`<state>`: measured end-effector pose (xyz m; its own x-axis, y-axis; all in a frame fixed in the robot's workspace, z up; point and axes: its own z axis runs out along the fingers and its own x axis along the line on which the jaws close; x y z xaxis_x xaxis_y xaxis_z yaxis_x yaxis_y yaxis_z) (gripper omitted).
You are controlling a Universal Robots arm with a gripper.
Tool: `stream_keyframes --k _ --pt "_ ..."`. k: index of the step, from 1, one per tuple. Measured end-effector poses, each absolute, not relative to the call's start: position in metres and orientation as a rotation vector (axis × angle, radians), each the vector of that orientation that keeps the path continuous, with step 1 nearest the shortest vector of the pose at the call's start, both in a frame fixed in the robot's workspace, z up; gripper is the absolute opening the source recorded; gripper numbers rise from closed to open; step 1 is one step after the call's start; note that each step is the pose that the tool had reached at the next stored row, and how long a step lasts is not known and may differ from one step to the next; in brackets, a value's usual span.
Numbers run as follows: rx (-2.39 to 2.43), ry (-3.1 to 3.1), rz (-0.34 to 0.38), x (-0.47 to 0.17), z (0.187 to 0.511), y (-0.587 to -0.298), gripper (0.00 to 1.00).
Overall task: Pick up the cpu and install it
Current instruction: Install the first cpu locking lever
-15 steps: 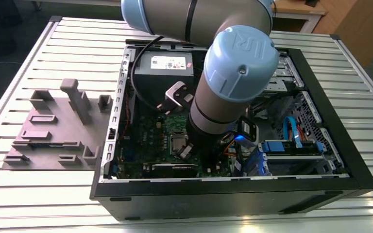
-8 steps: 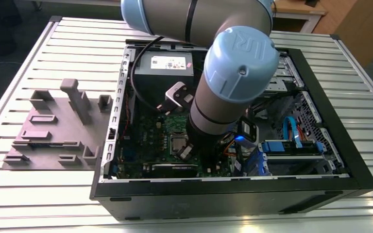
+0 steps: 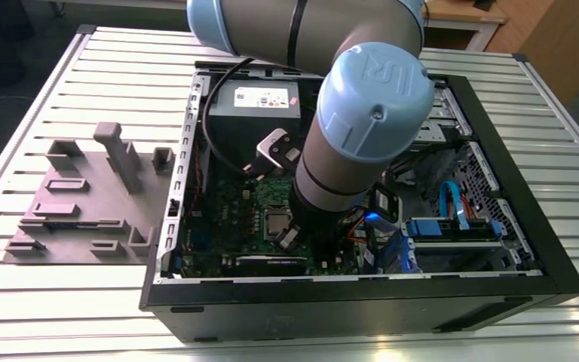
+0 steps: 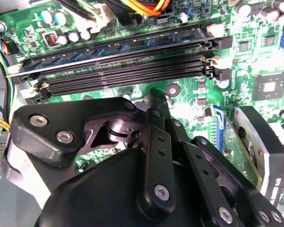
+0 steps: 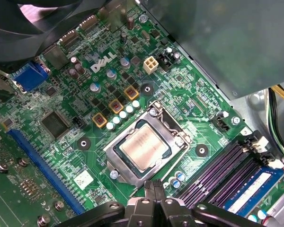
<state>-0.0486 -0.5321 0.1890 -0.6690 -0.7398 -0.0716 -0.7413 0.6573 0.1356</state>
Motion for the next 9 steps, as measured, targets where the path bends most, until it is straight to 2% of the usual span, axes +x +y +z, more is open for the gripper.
stream_keyframes --k 9 --pt "-1.274 2.851 0.24 -0.0486 0.1888 -0.5323 0.1"
